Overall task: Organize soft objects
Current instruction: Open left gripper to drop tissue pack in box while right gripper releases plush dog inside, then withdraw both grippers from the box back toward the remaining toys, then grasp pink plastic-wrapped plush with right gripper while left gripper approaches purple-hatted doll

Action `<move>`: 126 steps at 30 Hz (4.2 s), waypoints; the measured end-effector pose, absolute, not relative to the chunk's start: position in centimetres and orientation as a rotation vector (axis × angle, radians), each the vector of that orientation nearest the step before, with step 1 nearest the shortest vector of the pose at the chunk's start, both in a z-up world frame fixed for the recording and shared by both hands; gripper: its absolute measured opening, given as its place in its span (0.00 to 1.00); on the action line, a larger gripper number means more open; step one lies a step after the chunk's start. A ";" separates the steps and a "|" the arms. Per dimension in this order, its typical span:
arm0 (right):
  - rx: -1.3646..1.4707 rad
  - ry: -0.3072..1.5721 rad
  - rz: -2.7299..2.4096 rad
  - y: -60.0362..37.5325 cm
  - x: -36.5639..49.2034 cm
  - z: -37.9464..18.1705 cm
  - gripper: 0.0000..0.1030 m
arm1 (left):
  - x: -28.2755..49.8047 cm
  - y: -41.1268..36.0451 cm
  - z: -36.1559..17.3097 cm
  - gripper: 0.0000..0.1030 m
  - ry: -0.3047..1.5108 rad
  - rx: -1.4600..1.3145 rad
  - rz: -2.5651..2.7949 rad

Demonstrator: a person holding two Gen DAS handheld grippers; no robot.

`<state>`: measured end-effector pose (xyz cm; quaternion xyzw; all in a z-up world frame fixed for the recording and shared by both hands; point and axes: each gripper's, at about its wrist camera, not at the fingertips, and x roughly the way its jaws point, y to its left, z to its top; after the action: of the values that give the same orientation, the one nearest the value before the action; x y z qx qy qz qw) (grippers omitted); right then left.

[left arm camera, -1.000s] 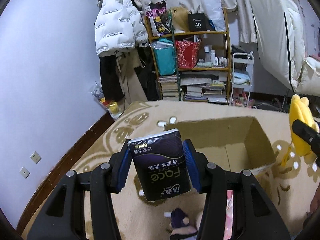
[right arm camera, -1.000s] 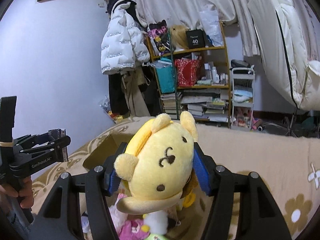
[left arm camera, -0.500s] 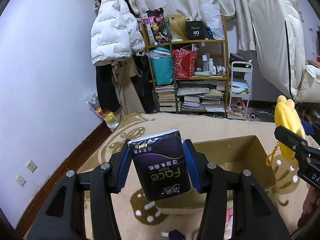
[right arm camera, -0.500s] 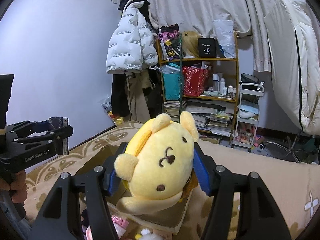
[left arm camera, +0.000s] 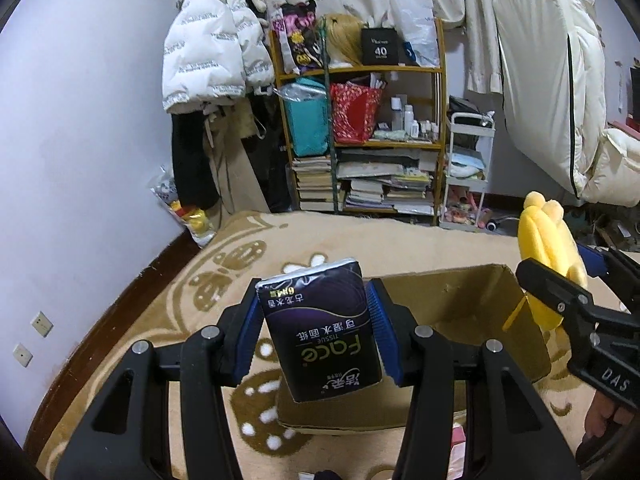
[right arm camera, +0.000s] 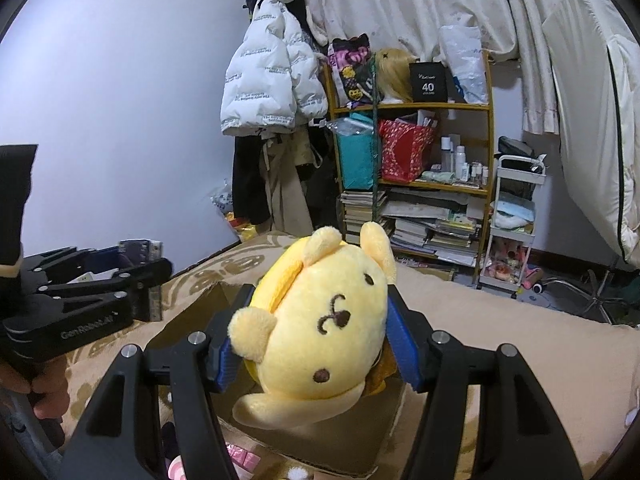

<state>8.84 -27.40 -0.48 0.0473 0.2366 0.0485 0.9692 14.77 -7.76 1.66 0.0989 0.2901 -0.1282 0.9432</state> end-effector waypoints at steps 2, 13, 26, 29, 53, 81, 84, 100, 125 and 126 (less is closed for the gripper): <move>0.094 0.490 0.105 -27.3 9.0 -1.0 0.64 | 15.0 -8.1 1.0 0.48 0.604 0.206 -0.272; 0.118 0.581 0.131 -27.4 10.0 -4.1 0.64 | 16.6 -9.1 -2.6 0.48 0.743 0.189 -0.319; 0.117 0.657 0.173 -27.0 9.9 -6.3 0.66 | 17.1 -8.6 -3.8 0.50 0.758 0.176 -0.289; 0.113 0.659 0.172 -26.9 9.8 -6.3 0.67 | 17.2 -8.4 -3.9 0.51 0.783 0.175 -0.294; 0.107 0.622 0.089 -26.9 7.1 -4.2 1.00 | 14.2 -5.0 -1.7 0.78 0.788 0.208 -0.229; 0.177 0.627 0.073 -25.3 -1.4 -1.0 1.00 | 5.2 -1.0 0.7 0.96 0.830 0.203 -0.156; 0.177 0.632 0.087 -24.7 -1.7 -1.0 1.00 | 4.9 -0.9 0.2 0.96 0.849 0.208 -0.157; 0.239 0.737 0.169 -23.0 0.7 -4.4 1.00 | 6.2 -1.4 -4.0 0.96 0.977 0.223 -0.164; 0.291 0.906 0.205 -22.0 5.0 -9.9 0.91 | 8.6 -2.8 -10.3 0.96 1.181 0.269 -0.206; 0.297 0.915 0.204 -22.0 5.3 -10.2 0.90 | 8.7 -2.9 -10.5 0.96 1.192 0.269 -0.207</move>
<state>5.25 -22.02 -10.25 0.1425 0.4393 0.0981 0.8815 8.73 -2.91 -10.48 0.1261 0.5584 -0.0968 0.8142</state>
